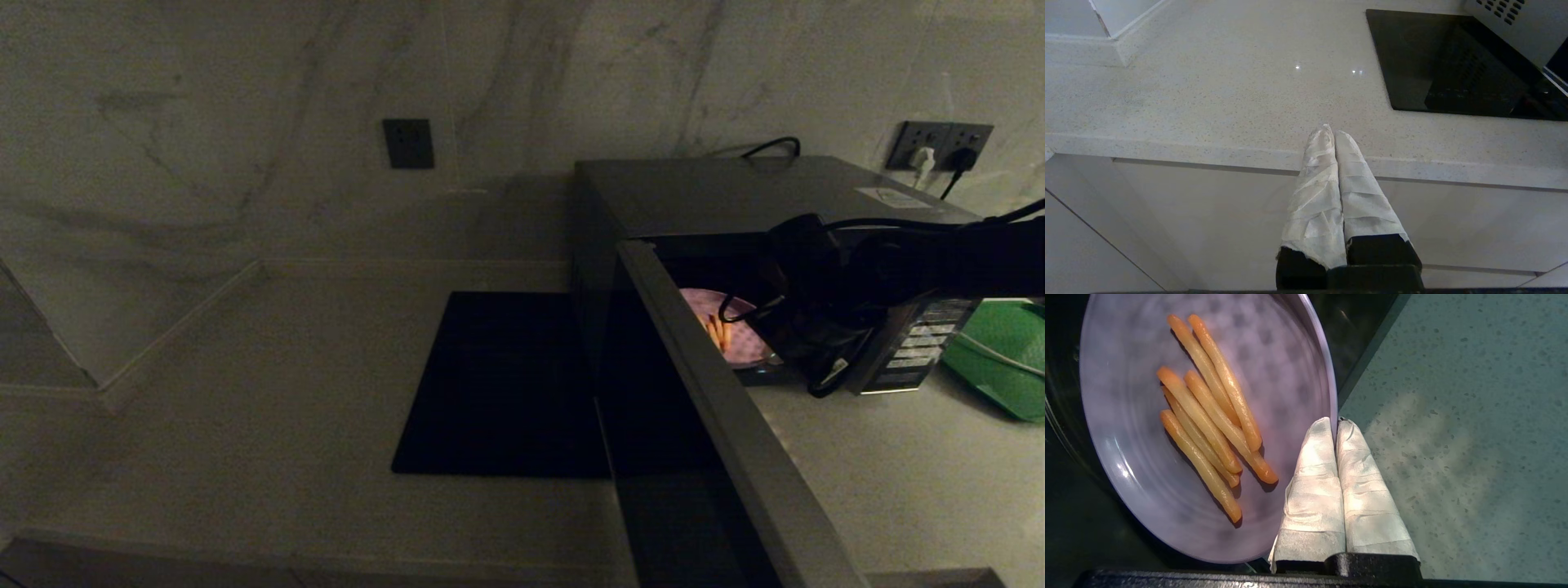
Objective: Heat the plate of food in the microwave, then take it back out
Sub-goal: Take the plate out of the microwave
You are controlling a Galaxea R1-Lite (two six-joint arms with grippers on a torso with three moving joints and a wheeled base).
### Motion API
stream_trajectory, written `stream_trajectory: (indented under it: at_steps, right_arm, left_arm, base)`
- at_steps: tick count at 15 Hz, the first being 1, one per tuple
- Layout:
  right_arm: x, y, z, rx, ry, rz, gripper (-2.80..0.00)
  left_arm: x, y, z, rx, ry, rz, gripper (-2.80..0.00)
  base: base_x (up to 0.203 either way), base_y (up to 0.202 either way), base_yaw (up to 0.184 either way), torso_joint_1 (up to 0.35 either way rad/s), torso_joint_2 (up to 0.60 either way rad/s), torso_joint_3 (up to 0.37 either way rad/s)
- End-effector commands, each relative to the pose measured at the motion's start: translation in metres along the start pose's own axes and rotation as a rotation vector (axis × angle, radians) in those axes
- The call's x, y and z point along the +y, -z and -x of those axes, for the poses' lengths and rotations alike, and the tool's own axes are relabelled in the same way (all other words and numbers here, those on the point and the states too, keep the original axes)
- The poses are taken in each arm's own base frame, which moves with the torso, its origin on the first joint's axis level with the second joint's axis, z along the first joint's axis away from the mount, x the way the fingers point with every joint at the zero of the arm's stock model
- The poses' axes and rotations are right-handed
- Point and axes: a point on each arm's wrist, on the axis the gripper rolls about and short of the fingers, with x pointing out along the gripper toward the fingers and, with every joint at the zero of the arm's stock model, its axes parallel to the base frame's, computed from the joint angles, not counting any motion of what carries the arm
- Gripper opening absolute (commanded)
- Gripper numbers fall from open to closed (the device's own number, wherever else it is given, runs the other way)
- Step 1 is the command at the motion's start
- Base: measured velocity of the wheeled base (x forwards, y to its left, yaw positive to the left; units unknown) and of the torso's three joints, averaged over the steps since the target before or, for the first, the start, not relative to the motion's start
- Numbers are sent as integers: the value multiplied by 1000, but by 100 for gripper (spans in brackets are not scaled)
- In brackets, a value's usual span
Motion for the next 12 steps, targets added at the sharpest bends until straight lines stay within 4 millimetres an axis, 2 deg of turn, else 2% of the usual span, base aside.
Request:
stream_trajectory:
  at_steps: [1,12]
  right_arm:
    - [-2,-1,5,-3,-1,-8,-280]
    - [-4,-9,22,-18,-29,-24,-280]
  left_arm:
    - [0,0,0,-2,-1,1,-280]
    - [0,0,0,-2,-1,1,-280]
  base:
    - [0,0,0,0,0,0]
    - [0,0,0,0,0,0]
